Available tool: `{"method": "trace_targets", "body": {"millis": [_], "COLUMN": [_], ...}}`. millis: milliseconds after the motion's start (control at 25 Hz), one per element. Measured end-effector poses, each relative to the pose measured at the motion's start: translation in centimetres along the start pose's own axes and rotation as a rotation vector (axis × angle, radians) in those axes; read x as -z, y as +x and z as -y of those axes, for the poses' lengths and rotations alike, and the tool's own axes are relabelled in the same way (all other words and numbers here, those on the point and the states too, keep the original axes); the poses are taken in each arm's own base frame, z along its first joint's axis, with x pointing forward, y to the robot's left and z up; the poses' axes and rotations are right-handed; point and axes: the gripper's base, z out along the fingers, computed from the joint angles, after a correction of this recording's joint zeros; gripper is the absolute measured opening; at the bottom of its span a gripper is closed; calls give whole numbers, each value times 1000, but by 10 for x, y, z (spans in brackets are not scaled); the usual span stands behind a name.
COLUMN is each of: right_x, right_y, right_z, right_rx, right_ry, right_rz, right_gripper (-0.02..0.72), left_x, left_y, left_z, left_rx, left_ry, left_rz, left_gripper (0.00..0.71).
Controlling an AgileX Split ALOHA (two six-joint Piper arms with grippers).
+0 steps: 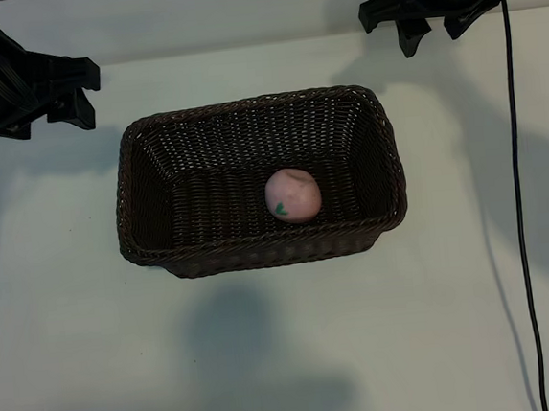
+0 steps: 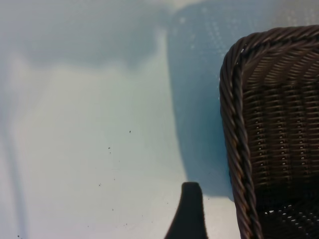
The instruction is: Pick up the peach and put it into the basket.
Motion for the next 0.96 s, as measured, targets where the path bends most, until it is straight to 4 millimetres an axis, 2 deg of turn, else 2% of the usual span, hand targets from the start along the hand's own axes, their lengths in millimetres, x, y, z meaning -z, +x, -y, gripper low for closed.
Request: {"method": "trace_targets", "body": {"millis": [480,960], "right_x": [0,0], "right_y": [0,0], "right_z": [0,0], "right_rx": [0,0], "right_ry": [0,-1], "right_rz": [0,0], "right_gripper": [476,385], "left_x": [0,0], "left_y": [0,0], "left_z": [0,0], "left_rx": [-1,-1], "left_ry": [0,0], "left_rz": [0,-1], "left_gripper": [599,599]}}
